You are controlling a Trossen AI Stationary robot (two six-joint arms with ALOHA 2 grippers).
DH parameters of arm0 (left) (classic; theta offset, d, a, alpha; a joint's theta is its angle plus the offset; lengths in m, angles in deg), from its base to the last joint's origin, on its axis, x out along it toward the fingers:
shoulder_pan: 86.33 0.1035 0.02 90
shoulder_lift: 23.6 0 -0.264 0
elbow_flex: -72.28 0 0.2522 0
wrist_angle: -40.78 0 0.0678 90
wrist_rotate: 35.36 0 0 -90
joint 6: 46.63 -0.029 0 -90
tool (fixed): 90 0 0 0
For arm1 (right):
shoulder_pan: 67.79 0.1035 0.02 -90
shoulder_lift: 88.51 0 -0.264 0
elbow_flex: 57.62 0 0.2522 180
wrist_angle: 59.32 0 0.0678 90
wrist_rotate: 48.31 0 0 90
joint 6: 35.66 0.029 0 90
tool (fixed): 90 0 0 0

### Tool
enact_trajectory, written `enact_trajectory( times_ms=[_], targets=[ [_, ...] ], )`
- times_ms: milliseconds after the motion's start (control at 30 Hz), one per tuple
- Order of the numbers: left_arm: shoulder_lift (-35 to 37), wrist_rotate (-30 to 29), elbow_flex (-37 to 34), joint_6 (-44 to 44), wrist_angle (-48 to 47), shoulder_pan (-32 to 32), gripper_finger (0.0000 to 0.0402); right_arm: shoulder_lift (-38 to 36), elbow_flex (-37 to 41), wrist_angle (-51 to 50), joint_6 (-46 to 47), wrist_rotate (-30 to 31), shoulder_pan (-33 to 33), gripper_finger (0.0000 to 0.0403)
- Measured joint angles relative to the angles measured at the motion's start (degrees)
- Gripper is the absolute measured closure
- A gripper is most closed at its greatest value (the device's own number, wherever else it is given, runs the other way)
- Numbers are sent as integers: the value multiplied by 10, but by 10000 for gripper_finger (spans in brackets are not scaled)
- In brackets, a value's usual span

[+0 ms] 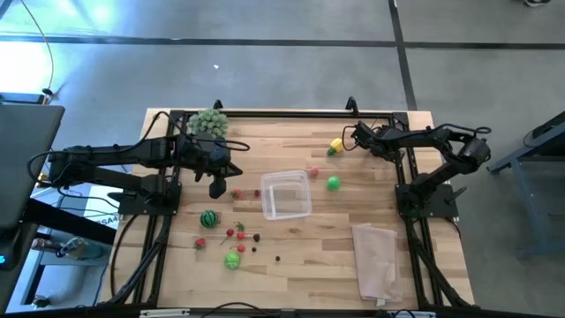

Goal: Pick and placing Produce into tupperware
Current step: Put the red tomato into the transparent bin

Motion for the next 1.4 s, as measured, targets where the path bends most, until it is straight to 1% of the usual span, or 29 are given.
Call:
enact_trajectory(
  times_ms=[433, 633, 800, 1100, 1267, 1400],
  targets=[
    [0, 0, 0, 0, 0, 0, 401, 0, 0, 8, -10, 7, 0, 147],
    [0, 0, 0, 0, 0, 0, 401, 0, 0, 8, -16, 12, 0, 153],
    [0, 0, 0, 0, 0, 0, 401, 0, 0, 17, -51, 12, 4, 154],
    [0, 0, 0, 0, 0, 0, 401, 0, -3, 60, -113, 11, 36, 155],
    [0, 0, 0, 0, 0, 0, 401, -1, -36, 56, -166, 16, 58, 155],
    [0, 0, 0, 0, 0, 0, 401, -1, -76, 35, -209, 36, 85, 155]
  ],
)
